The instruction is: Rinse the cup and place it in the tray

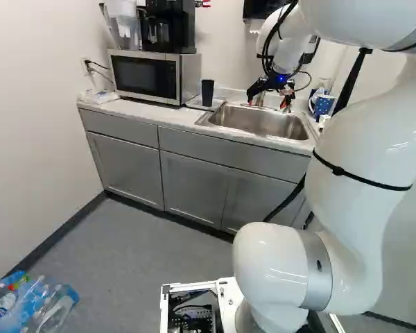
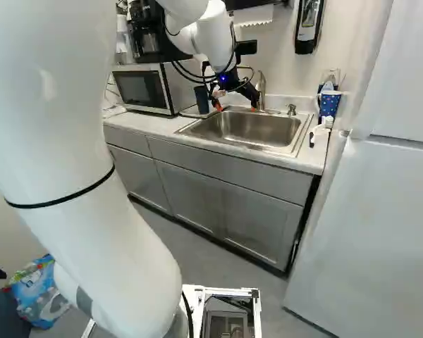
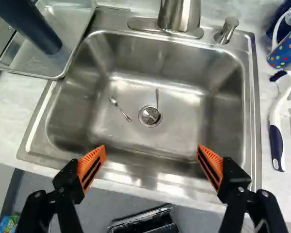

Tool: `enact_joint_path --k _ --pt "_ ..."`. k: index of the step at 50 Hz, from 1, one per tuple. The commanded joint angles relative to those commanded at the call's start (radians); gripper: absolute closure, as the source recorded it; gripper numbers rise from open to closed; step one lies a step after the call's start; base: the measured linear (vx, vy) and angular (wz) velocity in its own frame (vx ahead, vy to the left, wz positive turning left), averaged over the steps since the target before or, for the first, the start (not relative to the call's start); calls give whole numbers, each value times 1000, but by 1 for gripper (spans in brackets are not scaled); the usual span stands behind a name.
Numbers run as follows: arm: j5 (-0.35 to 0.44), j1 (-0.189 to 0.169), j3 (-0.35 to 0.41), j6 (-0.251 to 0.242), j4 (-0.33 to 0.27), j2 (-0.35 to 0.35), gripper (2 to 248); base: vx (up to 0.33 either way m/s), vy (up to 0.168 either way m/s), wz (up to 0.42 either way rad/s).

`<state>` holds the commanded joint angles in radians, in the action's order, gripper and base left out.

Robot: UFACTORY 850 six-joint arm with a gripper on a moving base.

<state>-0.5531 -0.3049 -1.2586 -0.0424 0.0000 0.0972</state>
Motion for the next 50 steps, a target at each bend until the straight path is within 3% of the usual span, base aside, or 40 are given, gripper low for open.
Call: enact_joint_path --k 50 --pt "0 0 0 0 0 0 3 -133 64 -286"
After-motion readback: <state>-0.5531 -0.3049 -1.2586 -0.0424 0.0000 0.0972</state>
